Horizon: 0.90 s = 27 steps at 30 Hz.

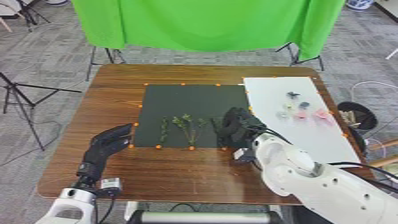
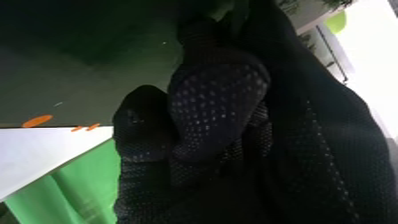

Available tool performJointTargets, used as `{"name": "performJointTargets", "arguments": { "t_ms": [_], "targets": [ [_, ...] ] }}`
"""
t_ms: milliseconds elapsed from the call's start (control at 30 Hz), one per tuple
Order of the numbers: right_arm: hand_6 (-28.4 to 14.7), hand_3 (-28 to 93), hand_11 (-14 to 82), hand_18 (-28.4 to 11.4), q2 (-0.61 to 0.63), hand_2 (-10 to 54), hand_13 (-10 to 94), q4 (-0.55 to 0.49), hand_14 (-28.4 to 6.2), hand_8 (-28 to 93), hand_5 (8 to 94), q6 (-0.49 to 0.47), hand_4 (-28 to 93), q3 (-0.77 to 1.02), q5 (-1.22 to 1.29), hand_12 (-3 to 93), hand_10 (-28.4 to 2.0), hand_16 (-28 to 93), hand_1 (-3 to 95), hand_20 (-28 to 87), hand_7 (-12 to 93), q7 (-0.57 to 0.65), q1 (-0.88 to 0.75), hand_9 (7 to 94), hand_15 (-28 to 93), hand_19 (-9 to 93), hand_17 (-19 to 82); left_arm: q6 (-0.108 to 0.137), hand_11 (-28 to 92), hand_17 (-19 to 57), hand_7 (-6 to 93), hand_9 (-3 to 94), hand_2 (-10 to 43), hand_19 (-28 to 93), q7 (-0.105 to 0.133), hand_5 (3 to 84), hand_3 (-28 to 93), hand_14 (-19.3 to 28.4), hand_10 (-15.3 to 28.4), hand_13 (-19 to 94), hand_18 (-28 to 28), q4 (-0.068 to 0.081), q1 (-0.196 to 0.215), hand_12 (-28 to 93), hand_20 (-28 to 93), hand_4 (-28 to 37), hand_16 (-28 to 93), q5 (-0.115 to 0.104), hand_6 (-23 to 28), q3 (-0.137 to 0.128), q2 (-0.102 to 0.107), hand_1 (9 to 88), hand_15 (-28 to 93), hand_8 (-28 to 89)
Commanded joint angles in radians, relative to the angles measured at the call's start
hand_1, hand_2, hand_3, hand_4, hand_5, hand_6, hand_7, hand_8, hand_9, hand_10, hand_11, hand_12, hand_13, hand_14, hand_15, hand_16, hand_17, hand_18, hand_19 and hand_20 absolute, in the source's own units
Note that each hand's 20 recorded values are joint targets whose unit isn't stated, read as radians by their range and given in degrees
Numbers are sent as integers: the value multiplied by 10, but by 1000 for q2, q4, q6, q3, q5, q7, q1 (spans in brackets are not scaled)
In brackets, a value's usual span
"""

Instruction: Arrange flowers

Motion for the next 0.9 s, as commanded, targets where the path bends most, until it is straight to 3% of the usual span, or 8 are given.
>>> {"name": "performJointTargets", "arguments": {
  "t_ms": [33, 267, 533, 633, 900],
  "targets": [
    [-28, 563, 63, -48, 12, -95, 937, 0, -26, 175, 679, -57, -13, 8, -10, 359, -132, 286, 616, 444, 297, 16, -11, 856, 477, 838, 715, -31, 211, 46, 144, 358, -95, 173, -30, 451, 615, 169, 110, 318, 160, 28, 24, 177, 196, -120, 26, 5, 15, 20, -16, 378, 240, -58],
    [-17, 566, 58, -58, 21, -95, 929, 1, -28, 160, 660, -60, -16, 7, -24, 353, -129, 306, 588, 433, 275, 3, -8, 814, 476, 861, 698, -34, 208, 45, 143, 357, -95, 174, -28, 451, 611, 169, 109, 317, 161, 29, 24, 180, 195, -117, 27, 4, 12, 19, -15, 378, 238, -56],
    [-2, 562, 149, -72, 35, -95, 910, -11, -30, 134, 639, -131, -7, 25, -39, 256, -138, 299, 545, 402, 248, 17, -12, 732, 495, 891, 676, -39, 205, 44, 145, 356, -95, 174, -28, 460, 609, 169, 110, 316, 161, 30, 21, 181, 195, -116, 27, 7, -6, 19, -15, 380, 238, -59],
    [7, 615, 170, -84, 40, -95, 898, -14, -35, 88, 623, -150, -24, 29, -51, 203, -146, 296, 481, 396, 222, 33, -13, 695, 499, 902, 656, -38, 205, 43, 145, 356, -95, 174, -28, 462, 607, 169, 111, 316, 161, 29, 22, 181, 195, -115, 27, 7, -10, 20, -16, 381, 237, -60],
    [13, 659, 156, -96, 61, -95, 892, -27, -39, -67, 613, -180, -36, 51, -47, 199, -149, 290, 433, 386, 222, 42, -14, 669, 504, 916, 640, -38, 203, 43, 150, 357, -95, 172, -29, 472, 607, 168, 109, 316, 161, 28, 25, 182, 194, -112, 28, 8, -20, 19, -17, 381, 235, -63]
  ]
}}
